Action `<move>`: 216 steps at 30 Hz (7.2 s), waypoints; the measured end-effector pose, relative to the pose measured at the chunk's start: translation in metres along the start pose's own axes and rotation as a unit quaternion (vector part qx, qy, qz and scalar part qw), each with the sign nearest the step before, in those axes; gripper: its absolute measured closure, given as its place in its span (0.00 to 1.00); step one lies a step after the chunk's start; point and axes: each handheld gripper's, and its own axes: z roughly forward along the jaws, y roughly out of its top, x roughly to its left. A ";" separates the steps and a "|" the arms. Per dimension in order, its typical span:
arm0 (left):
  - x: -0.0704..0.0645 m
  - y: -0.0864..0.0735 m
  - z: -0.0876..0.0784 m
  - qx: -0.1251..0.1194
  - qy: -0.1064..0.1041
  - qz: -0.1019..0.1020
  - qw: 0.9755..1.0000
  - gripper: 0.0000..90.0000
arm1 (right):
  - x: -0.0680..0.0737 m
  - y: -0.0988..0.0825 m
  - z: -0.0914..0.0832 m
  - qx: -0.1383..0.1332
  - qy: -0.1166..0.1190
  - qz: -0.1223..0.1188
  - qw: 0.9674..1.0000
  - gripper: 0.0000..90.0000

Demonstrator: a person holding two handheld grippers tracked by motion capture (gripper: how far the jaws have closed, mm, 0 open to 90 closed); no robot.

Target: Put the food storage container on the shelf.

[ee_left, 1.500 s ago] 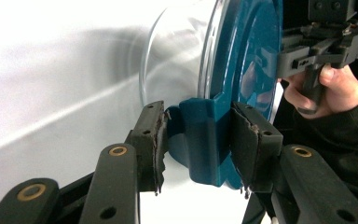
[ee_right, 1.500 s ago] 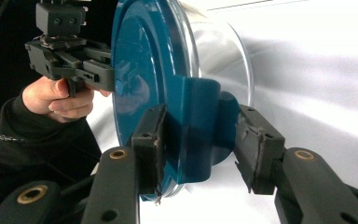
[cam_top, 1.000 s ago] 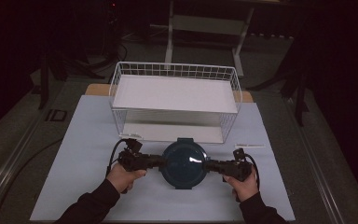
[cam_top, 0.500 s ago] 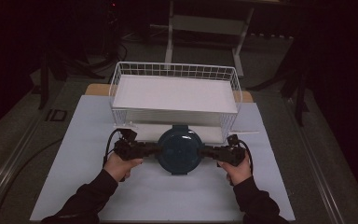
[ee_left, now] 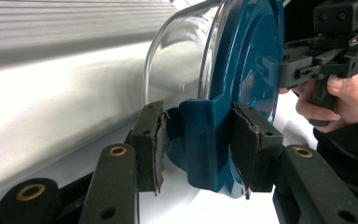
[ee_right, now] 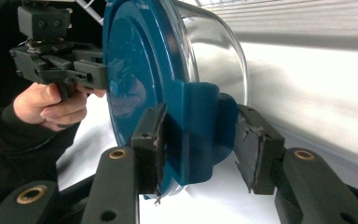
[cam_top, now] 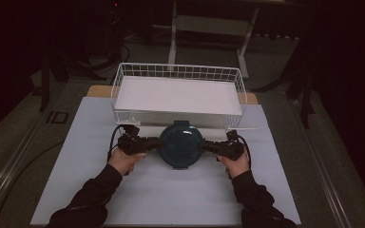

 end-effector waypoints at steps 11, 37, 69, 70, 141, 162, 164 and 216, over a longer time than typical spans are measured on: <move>0.018 0.002 0.015 -0.015 0.002 0.001 1.000 0.63 | -0.013 0.003 0.009 -0.010 -0.027 0.001 1.000 0.61; 0.031 0.003 0.023 -0.060 0.024 0.009 0.998 0.59 | -0.022 0.006 0.019 -0.038 -0.050 0.024 0.998 0.57; 0.020 -0.004 0.010 -0.065 0.026 0.020 0.997 0.15 | 0.007 0.013 0.019 -0.064 -0.123 -0.057 0.989 0.46; 0.017 -0.005 0.008 -0.059 0.022 0.023 0.998 0.11 | 0.010 0.012 0.018 -0.062 -0.123 -0.064 0.988 0.46; -0.031 -0.047 -0.024 -0.062 -0.001 0.104 0.993 0.00 | 0.034 0.003 0.089 0.028 -0.129 -0.084 0.988 0.99; -0.051 -0.047 -0.039 -0.068 -0.006 0.140 0.988 0.00 | 0.064 -0.021 0.045 -0.016 -0.051 -0.117 0.992 0.25; -0.052 -0.048 -0.039 -0.068 -0.007 0.140 0.988 0.00 | 0.065 -0.026 0.040 -0.020 -0.056 -0.120 0.991 0.22; -0.050 -0.092 -0.081 -0.056 0.020 0.174 0.983 0.00 | 0.052 -0.096 -0.068 -0.048 -0.124 -0.143 0.981 0.17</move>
